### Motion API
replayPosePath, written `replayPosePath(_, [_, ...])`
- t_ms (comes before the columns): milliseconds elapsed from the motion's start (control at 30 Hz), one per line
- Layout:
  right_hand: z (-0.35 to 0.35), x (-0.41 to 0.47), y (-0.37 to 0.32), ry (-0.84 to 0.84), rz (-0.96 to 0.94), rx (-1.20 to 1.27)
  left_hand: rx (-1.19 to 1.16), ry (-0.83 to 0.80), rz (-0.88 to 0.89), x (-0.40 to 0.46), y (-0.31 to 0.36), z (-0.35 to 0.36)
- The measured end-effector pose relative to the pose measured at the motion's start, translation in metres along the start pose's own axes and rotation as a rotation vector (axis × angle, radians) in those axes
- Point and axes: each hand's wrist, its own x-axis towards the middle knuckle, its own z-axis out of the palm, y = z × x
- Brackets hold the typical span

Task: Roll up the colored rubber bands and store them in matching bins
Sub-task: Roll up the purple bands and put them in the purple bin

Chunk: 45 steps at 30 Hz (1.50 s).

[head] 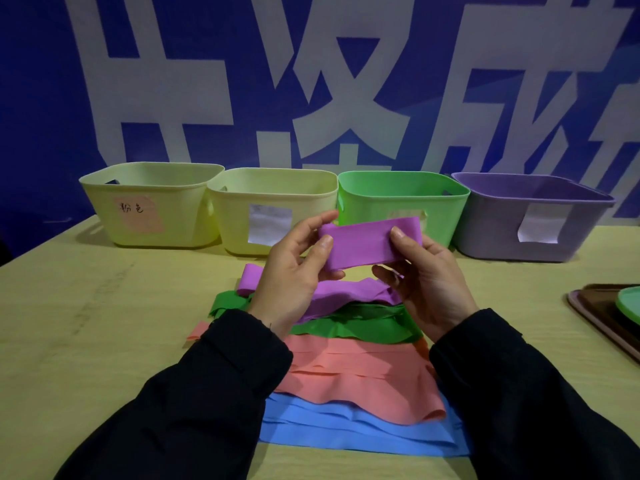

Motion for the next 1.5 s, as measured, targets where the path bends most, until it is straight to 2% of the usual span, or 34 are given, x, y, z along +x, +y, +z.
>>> replayPosePath(167, [0.002, 0.000, 0.003, -0.037, 0.000, 0.001, 0.028, 0.028, 0.037, 0.002, 0.000, -0.002])
replayPosePath(333, [0.001, 0.000, 0.000, 0.003, -0.044, 0.003, 0.050, 0.105, 0.023, 0.001, 0.006, -0.001])
replayPosePath(500, [-0.001, 0.003, -0.003, 0.041, -0.035, 0.024, 0.038, 0.075, 0.068, -0.002, 0.012, 0.001])
replayPosePath(700, [-0.002, 0.003, -0.005, 0.031, -0.028, 0.011, 0.102, 0.155, 0.040, -0.002, 0.016, -0.001])
replayPosePath(1000, [-0.005, 0.002, -0.007, 0.026, -0.024, 0.011, 0.129, 0.155, 0.042, -0.002, 0.014, -0.003])
replayPosePath(1100, [-0.003, 0.000, -0.007, 0.014, -0.035, 0.023, 0.092, 0.129, 0.035, -0.001, 0.013, -0.003])
replayPosePath(1233, [-0.002, 0.001, -0.005, 0.014, -0.020, 0.024, -0.062, 0.004, 0.012, -0.001, 0.010, 0.002])
replayPosePath(1333, [0.001, 0.000, -0.003, -0.002, -0.008, 0.003, -0.047, -0.042, 0.035, -0.002, 0.003, 0.000])
replayPosePath(1500, [0.006, -0.002, 0.002, -0.056, -0.007, -0.032, -0.110, -0.058, 0.040, -0.003, 0.005, 0.002])
